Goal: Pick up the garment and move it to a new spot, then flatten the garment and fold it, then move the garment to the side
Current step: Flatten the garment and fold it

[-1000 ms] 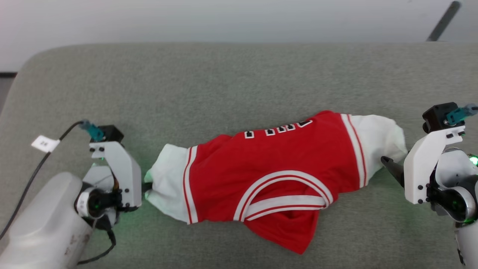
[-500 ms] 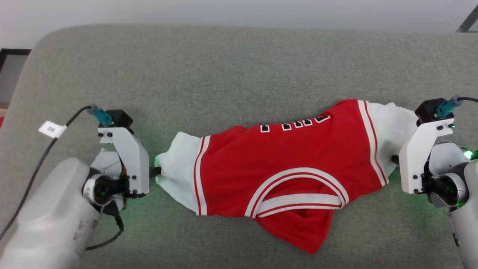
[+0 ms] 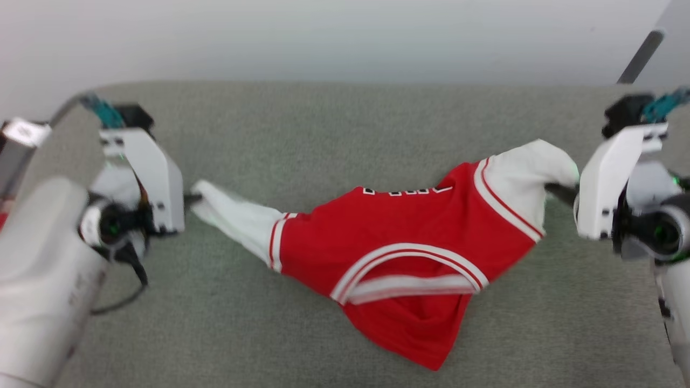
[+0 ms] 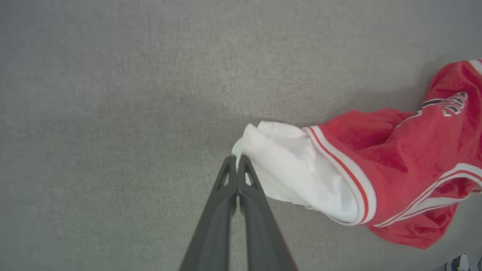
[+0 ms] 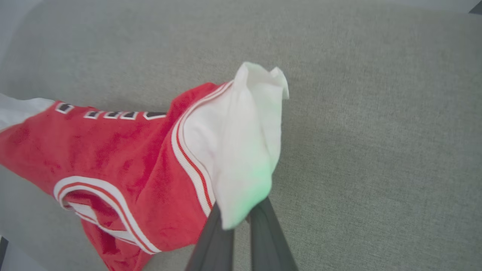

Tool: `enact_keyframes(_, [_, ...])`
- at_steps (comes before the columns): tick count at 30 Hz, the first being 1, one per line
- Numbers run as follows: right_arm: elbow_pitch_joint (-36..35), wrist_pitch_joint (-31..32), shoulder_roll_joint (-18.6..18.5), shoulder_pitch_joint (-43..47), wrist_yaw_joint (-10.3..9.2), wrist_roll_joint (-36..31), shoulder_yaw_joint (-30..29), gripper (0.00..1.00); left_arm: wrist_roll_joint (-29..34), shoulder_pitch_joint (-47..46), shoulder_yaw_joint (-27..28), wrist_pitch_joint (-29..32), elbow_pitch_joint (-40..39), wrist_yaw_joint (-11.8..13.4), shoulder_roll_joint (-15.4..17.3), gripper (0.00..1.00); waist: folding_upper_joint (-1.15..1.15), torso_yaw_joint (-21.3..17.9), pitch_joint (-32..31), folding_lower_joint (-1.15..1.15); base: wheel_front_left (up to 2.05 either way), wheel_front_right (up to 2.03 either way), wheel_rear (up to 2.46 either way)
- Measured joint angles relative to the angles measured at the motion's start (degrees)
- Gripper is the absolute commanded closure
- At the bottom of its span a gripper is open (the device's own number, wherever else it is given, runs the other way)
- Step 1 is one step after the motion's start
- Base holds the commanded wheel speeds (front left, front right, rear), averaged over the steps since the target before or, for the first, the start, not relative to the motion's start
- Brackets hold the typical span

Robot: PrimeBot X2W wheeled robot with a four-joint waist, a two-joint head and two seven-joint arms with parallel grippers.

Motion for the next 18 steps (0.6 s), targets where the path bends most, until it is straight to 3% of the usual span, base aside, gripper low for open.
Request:
enact_keyframes(8, [1.94,-1.49,3.42,-9.48,0.0,-0.68,-3.32,1.0,2.74,-7.73,0.36,0.58,-2.46,1.48,1.77,1.0,0.0,-1.87,-5.11,0.0,0.0,0.0,0.0])
enact_keyframes(18, [12.52,-15.99,9.28,-25.51,0.0,-9.7,-6.58,1.0,8.24,-20.59,1.16,-5.17,0.73,2.32,2.2,1.0,0.0,-4.53,-9.53,0.0,0.0,0.0,0.0])
